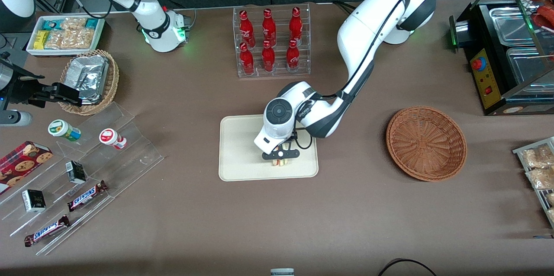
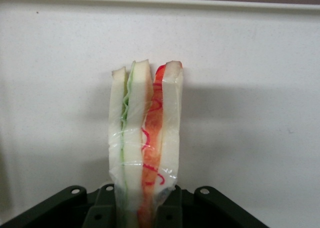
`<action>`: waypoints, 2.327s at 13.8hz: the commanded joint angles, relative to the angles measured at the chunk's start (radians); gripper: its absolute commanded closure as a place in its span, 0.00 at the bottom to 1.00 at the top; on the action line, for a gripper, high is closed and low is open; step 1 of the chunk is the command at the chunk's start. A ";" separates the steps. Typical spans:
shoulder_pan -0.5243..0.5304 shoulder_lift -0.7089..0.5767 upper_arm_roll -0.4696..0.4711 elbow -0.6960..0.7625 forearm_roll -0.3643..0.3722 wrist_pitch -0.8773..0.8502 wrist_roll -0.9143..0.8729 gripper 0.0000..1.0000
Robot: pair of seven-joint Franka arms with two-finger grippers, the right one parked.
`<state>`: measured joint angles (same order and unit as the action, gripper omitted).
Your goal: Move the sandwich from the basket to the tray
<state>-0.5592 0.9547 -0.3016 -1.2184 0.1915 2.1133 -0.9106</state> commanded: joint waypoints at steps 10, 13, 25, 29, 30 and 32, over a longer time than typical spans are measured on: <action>0.028 -0.103 0.012 0.030 0.023 -0.093 -0.002 0.00; 0.068 -0.195 0.012 -0.034 0.017 -0.179 0.015 0.00; 0.462 -0.603 0.004 -0.496 -0.082 -0.182 0.508 0.00; 0.628 -0.764 0.005 -0.618 -0.152 -0.220 0.771 0.00; 0.671 -0.792 0.006 -0.619 -0.159 -0.272 0.832 0.00; 0.749 -0.867 0.007 -0.616 -0.199 -0.352 0.929 0.00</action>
<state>0.1252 0.1948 -0.2841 -1.7860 0.0371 1.8088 -0.0640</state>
